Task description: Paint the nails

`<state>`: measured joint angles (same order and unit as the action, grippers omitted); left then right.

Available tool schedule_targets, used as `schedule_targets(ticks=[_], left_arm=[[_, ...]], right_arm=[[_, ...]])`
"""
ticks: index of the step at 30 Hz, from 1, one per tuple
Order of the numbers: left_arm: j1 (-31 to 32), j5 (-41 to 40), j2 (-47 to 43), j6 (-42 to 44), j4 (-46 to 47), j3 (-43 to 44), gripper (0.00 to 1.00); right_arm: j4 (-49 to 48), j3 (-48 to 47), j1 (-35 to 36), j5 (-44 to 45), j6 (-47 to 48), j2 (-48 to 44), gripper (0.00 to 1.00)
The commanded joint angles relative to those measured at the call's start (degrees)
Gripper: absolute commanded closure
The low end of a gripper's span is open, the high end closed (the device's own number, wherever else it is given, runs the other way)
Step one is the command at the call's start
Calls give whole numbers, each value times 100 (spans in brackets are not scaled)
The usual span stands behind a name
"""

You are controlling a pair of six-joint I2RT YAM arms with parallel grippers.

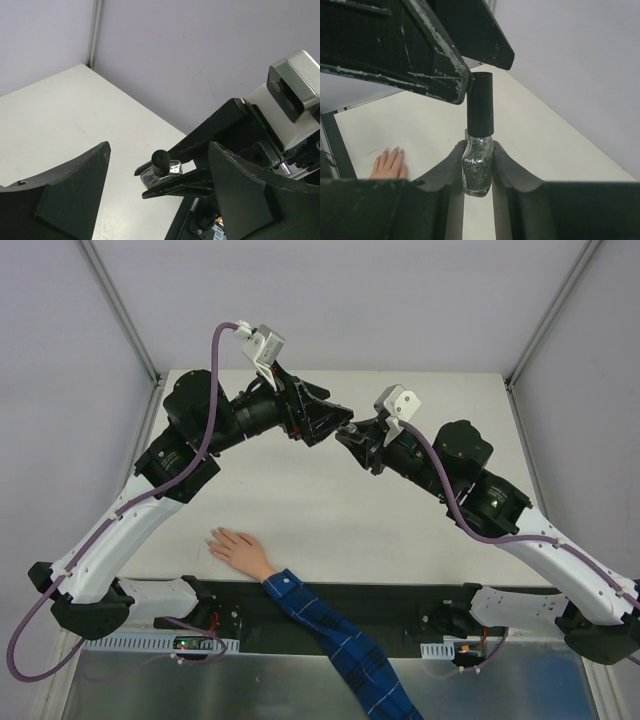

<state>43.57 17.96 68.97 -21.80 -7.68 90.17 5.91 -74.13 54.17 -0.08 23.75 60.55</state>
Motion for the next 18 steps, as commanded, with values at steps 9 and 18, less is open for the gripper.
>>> schedule_targets(ticks=[9, 18], left_arm=[[73, 77, 20, -694, 250, -69, 46], [73, 454, 20, -773, 329, -201, 84]], right_arm=[[-450, -304, 304, 649, 86, -96, 100], [-556, -260, 419, 676, -19, -202, 100]])
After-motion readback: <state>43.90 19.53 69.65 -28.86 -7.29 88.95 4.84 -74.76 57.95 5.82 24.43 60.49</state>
